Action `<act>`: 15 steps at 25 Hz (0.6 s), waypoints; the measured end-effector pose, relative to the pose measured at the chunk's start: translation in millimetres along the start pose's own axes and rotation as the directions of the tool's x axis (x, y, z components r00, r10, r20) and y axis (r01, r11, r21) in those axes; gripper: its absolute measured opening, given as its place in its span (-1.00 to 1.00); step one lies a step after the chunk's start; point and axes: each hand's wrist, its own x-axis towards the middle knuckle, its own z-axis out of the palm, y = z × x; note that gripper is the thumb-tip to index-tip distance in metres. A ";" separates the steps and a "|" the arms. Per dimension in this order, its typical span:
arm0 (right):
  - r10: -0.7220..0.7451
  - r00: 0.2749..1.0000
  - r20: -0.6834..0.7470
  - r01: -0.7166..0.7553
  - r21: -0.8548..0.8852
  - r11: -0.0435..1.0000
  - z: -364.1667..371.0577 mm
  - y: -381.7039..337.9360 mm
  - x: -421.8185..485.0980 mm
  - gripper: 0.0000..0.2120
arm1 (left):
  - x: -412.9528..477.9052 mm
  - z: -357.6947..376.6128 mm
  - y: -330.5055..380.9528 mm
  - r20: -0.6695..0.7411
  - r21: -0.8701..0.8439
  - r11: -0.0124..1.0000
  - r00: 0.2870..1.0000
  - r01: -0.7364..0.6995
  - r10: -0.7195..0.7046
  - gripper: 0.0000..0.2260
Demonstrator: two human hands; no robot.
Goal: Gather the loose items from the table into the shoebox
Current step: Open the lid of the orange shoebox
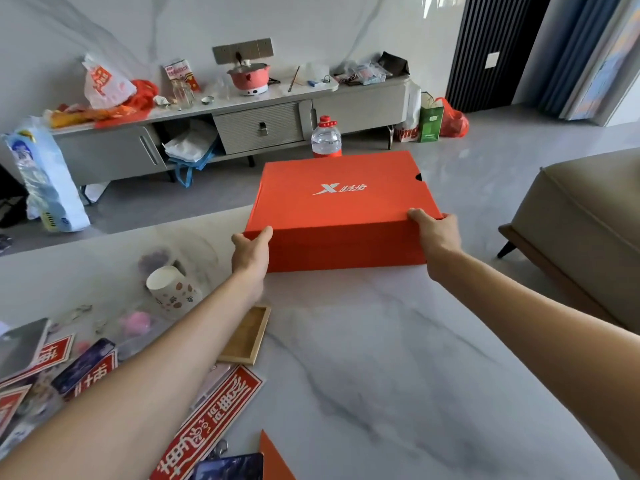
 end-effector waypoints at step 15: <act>-0.483 0.784 0.390 0.591 -0.709 0.385 -156.9 53.1 -237.4 -0.10 | -203.1 -38.2 -18.7 0.480 -0.185 0.954 0.869 0.235 -0.121 -0.42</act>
